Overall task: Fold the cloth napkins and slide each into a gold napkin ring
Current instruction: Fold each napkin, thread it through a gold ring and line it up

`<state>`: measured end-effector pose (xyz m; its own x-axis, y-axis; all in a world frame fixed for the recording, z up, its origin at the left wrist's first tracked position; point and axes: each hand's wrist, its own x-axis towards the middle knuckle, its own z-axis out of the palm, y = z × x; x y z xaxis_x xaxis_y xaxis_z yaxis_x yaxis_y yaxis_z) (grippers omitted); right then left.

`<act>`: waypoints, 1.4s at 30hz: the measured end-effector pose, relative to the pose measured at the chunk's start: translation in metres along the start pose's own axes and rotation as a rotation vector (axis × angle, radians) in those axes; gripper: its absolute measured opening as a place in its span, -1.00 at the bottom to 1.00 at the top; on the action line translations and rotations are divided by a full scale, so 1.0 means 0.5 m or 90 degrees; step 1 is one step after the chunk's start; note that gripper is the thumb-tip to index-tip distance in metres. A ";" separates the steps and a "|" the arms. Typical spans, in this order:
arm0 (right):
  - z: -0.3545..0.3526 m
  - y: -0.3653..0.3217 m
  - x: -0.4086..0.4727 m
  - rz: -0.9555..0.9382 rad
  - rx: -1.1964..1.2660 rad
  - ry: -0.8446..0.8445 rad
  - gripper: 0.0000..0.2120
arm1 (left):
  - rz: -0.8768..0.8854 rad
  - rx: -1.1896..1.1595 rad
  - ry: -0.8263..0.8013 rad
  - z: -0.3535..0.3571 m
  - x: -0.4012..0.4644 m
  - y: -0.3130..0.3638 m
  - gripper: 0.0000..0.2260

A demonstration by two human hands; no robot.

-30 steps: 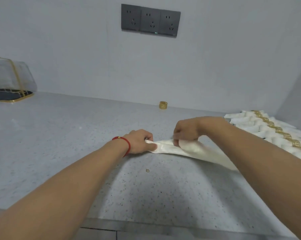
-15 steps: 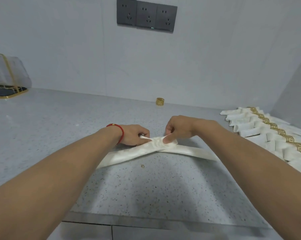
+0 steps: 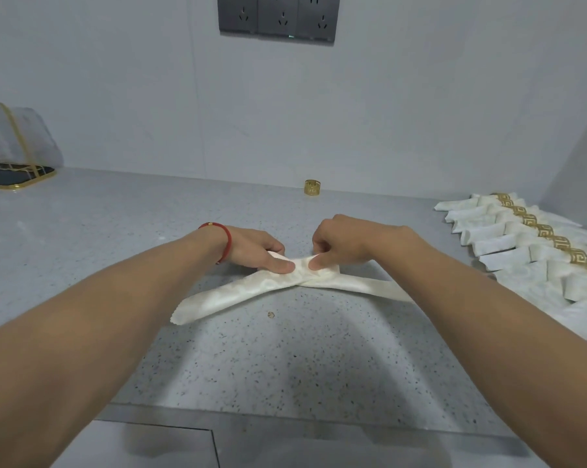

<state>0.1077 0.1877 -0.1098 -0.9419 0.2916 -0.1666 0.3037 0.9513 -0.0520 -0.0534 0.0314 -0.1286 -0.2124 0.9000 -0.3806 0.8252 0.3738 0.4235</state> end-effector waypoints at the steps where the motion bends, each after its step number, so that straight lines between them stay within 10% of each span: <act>1: 0.004 -0.008 -0.003 -0.013 -0.044 0.020 -0.78 | -0.003 0.015 0.005 -0.002 -0.001 0.001 -0.48; 13: 0.089 -0.008 -0.027 -0.088 0.121 0.246 -0.85 | 0.003 -0.239 0.024 -0.002 -0.031 -0.006 -0.83; 30: 0.054 -0.001 0.016 -0.025 0.262 0.119 -0.90 | 0.007 -0.206 0.101 0.013 -0.012 -0.015 -0.68; 42: 0.056 -0.029 -0.040 -0.087 0.018 0.081 -0.38 | -0.063 -0.188 -0.041 -0.024 -0.004 -0.001 -0.86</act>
<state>0.1261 0.1653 -0.1331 -0.9846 0.1721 -0.0305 0.1743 0.9802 -0.0939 -0.0596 0.0321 -0.1182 -0.2425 0.8433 -0.4795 0.6129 0.5163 0.5981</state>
